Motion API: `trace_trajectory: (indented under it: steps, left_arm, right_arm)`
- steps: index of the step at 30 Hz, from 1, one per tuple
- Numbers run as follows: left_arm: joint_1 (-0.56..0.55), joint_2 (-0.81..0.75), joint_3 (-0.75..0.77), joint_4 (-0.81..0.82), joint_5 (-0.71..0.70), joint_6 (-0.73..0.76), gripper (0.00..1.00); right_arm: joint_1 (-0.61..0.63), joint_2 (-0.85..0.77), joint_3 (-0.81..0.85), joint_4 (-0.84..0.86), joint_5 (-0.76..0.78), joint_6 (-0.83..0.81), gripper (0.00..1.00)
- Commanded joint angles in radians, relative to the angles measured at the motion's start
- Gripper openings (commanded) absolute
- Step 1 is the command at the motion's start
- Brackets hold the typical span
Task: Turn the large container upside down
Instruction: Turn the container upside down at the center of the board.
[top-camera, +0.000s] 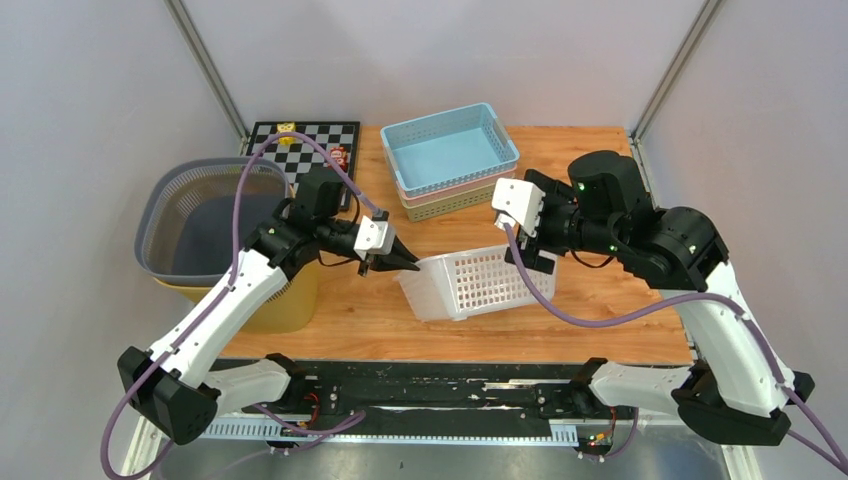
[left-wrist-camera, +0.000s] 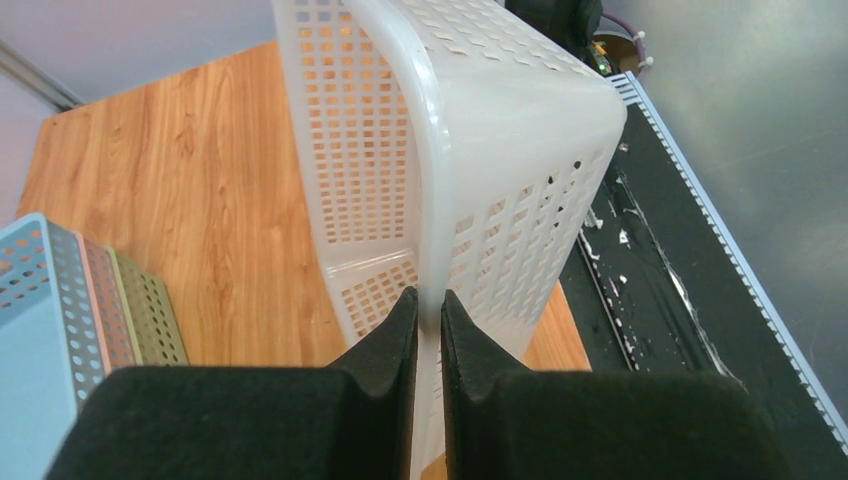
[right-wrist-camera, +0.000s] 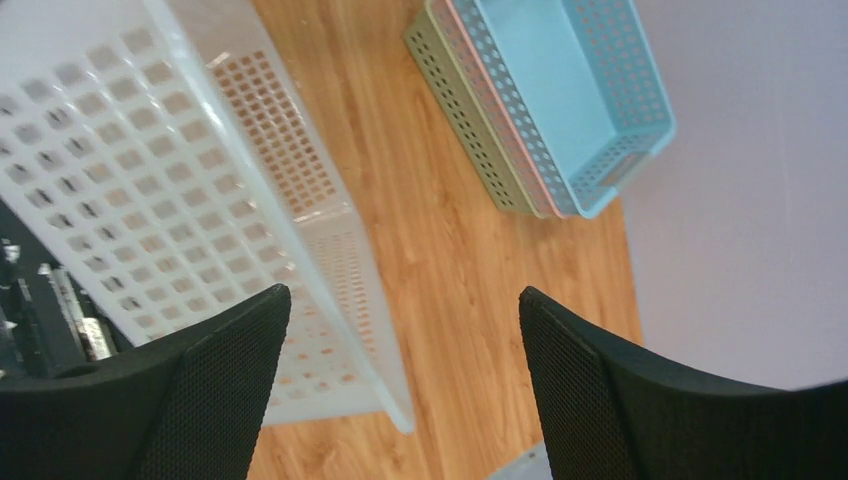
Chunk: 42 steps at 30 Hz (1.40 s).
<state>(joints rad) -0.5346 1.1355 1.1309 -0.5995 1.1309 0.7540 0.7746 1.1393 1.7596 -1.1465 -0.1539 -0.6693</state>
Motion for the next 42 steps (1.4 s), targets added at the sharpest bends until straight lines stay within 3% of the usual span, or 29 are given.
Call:
trace_trajectory:
  steps: [1,5,13,21,25,31,42]
  left_arm:
    - [0.031,-0.022,-0.019,-0.026,0.058,0.012,0.00]
    - [0.066,-0.025,-0.023,-0.014,0.077,-0.007,0.00]
    - [0.115,-0.017,-0.049,0.045,0.111,-0.071,0.00]
    - [0.143,0.010,-0.055,0.097,0.131,-0.131,0.00]
    - [0.152,0.027,-0.056,0.113,0.133,-0.154,0.00]
    - [0.156,0.040,-0.056,0.135,0.132,-0.178,0.00]
    - [0.157,0.046,-0.062,0.149,0.113,-0.180,0.00]
  right_arm:
    - [-0.051,-0.029,0.024,0.002,0.106,-0.099,0.88]
    - [-0.118,-0.037,0.006,-0.033,0.103,-0.185,0.90]
    - [-0.341,-0.017,-0.045,-0.106,-0.066,-0.307,0.88]
    - [-0.355,-0.057,-0.189,-0.112,-0.176,-0.397,0.85]
    - [-0.356,-0.063,-0.199,-0.103,-0.141,-0.403,0.83]
    - [-0.378,-0.071,-0.195,-0.045,0.033,-0.395,0.82]
    - [-0.451,-0.093,-0.239,-0.180,0.009,-0.473,0.83]
